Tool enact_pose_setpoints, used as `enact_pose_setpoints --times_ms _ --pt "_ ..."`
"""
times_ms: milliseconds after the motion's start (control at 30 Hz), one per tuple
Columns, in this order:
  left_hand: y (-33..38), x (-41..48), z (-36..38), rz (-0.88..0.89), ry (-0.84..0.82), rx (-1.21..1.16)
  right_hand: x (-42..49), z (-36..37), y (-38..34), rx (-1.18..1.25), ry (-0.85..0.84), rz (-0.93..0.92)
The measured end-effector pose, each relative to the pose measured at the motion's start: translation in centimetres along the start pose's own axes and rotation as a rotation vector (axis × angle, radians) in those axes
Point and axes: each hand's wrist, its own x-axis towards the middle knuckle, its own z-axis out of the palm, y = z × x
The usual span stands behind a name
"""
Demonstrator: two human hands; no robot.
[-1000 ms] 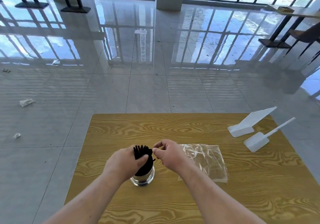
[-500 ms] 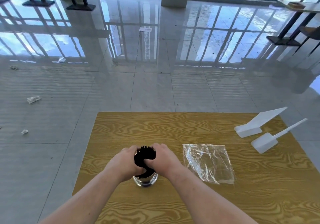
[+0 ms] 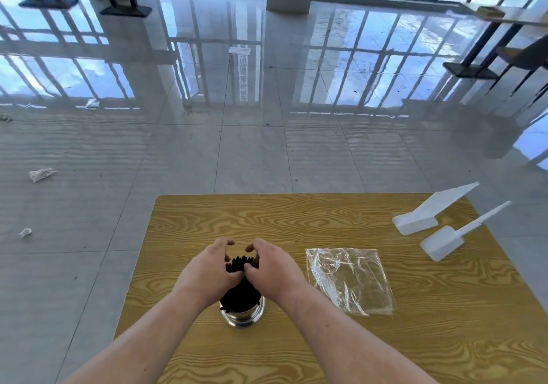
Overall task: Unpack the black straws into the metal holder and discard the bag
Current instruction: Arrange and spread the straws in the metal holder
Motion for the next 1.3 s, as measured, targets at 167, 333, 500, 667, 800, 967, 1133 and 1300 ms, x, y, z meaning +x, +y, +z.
enact_pose_setpoints --times_ms 167,333,500,667,800,967,1133,1300 --pt "0.2 0.3 0.5 -0.032 -0.080 0.146 0.2 -0.4 0.0 0.018 -0.046 0.099" --pt "0.9 0.3 0.4 0.030 -0.062 0.202 0.5 -0.1 -0.6 -0.040 -0.142 0.097" --pt "1.0 0.6 0.3 0.044 -0.022 0.220 0.3 -0.4 -0.5 -0.044 -0.137 0.087" --pt "1.2 0.6 -0.1 0.059 0.029 0.175 0.2 -0.7 0.4 -0.079 -0.086 0.085" --pt "1.8 0.5 -0.9 0.098 0.061 0.188 0.3 -1.0 0.4 -0.088 -0.059 0.064" --pt "2.4 0.4 -1.9 0.140 0.108 0.228 0.1 -1.3 0.2 -0.044 -0.038 0.060" --pt "2.4 -0.1 -2.7 0.141 0.112 0.204 -0.4 -1.7 0.5 0.007 -0.031 0.074" --pt "3.2 -0.6 -4.8 0.140 0.137 0.226 -1.1 -2.0 0.8 0.073 0.051 0.048"
